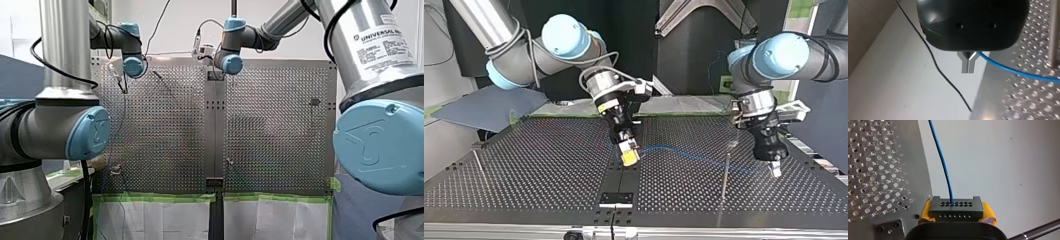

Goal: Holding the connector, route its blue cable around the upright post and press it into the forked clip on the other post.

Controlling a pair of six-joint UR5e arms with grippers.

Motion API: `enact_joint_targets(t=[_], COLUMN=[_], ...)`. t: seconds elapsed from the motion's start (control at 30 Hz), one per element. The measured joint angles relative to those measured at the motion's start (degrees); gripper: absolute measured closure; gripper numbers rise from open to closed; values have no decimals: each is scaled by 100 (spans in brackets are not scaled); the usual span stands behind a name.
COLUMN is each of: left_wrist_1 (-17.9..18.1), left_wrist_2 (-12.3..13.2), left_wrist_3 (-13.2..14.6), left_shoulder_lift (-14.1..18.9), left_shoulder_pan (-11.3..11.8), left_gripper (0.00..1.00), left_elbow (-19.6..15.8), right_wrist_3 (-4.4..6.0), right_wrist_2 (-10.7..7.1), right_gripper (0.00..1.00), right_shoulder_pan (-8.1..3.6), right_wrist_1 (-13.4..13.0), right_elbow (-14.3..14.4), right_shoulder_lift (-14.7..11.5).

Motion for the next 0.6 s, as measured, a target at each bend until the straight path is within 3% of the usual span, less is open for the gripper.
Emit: enact_joint_targets(t=[0.33, 0.6], left_wrist_1=[-112, -69], left_wrist_2=[329, 541], left_wrist_3=[-137, -211], left_shoulder_lift=[-482, -596], left_shoulder_pan=[268, 425], left_gripper=[100, 100], left_elbow=[474, 559], right_wrist_3=[3, 5], right_wrist_2=[-64, -138], right_gripper=[100, 100], right_shoulder_pan=[-51, -108], right_wrist_1=[39, 35], right_elbow=[-255, -391], right_shoulder_lift=[367, 561])
